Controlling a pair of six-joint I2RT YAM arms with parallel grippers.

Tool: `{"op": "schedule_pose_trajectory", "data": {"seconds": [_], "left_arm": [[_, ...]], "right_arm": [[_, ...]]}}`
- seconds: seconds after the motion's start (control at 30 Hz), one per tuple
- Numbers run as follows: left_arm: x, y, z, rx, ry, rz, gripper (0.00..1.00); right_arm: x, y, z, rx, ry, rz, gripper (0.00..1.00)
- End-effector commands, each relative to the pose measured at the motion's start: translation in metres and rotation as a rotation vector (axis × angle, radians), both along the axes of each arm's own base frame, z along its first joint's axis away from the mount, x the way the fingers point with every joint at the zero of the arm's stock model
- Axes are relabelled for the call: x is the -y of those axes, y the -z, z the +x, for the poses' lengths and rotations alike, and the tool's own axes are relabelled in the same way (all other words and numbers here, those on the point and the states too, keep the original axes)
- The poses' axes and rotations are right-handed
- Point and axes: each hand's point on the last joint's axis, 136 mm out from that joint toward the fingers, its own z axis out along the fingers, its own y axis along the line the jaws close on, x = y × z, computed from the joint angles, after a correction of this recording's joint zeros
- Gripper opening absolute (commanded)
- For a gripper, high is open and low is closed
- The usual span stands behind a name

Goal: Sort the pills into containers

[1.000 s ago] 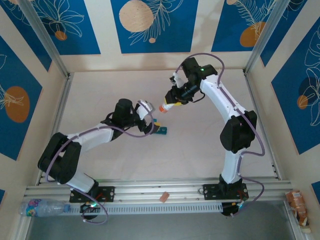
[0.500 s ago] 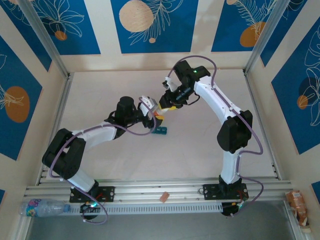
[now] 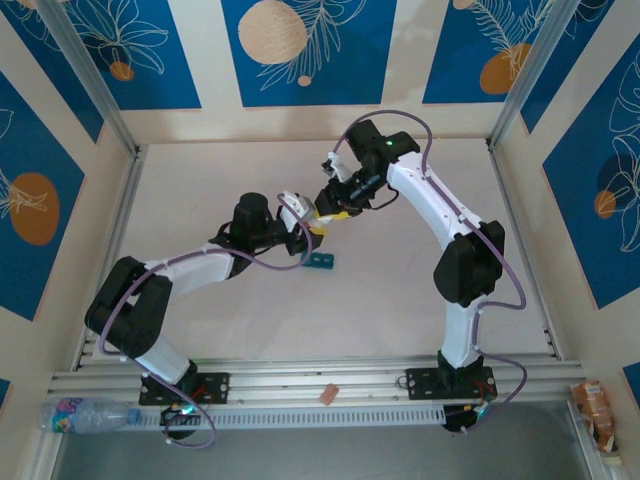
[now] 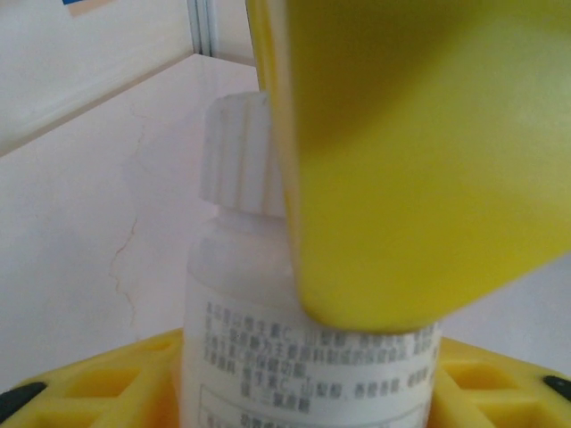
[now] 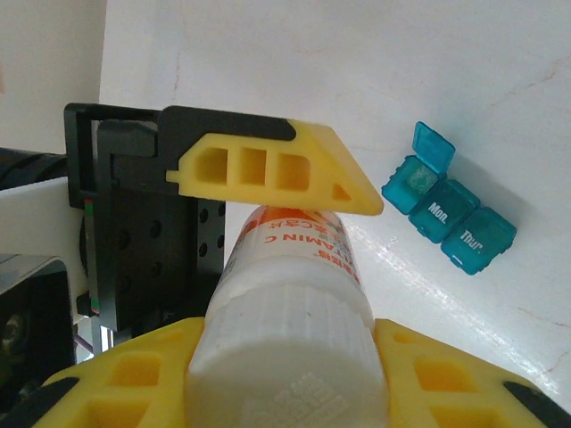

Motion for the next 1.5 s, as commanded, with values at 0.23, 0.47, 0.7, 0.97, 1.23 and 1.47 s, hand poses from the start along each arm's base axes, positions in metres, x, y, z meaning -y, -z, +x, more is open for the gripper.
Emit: {"op": "schedule_pose_trajectory", "data": {"seconds": [0.23,0.47,0.7,0.97,1.23,1.47], "left_arm": [[0.008,-0.016,-0.001,0.007,0.031,-0.058,0.32],[0.005,-0.026,0.000,-0.014,0.010,-0.094,0.06],[-0.002,-0.029,-0.001,-0.055,-0.019,-0.085,0.00],[-0.006,-0.029,-0.007,-0.101,-0.019,-0.053,0.00],[-0.003,-0.041,-0.020,-0.152,0.039,-0.073,0.00],[0.002,-0.046,-0.025,-0.190,0.075,-0.104,0.00]], "right_arm": [[-0.007,-0.001,-0.006,-0.034,-0.005,0.035,0.36],[0.001,-0.003,-0.002,-0.027,0.028,0.042,0.41],[0.027,-0.028,-0.003,-0.006,0.119,0.149,0.56],[0.056,-0.019,-0.016,0.018,0.325,0.195,0.60],[0.051,-0.040,-0.009,0.182,0.516,0.279,0.72],[0.036,-0.043,-0.002,0.217,0.527,0.249,0.79]]}}
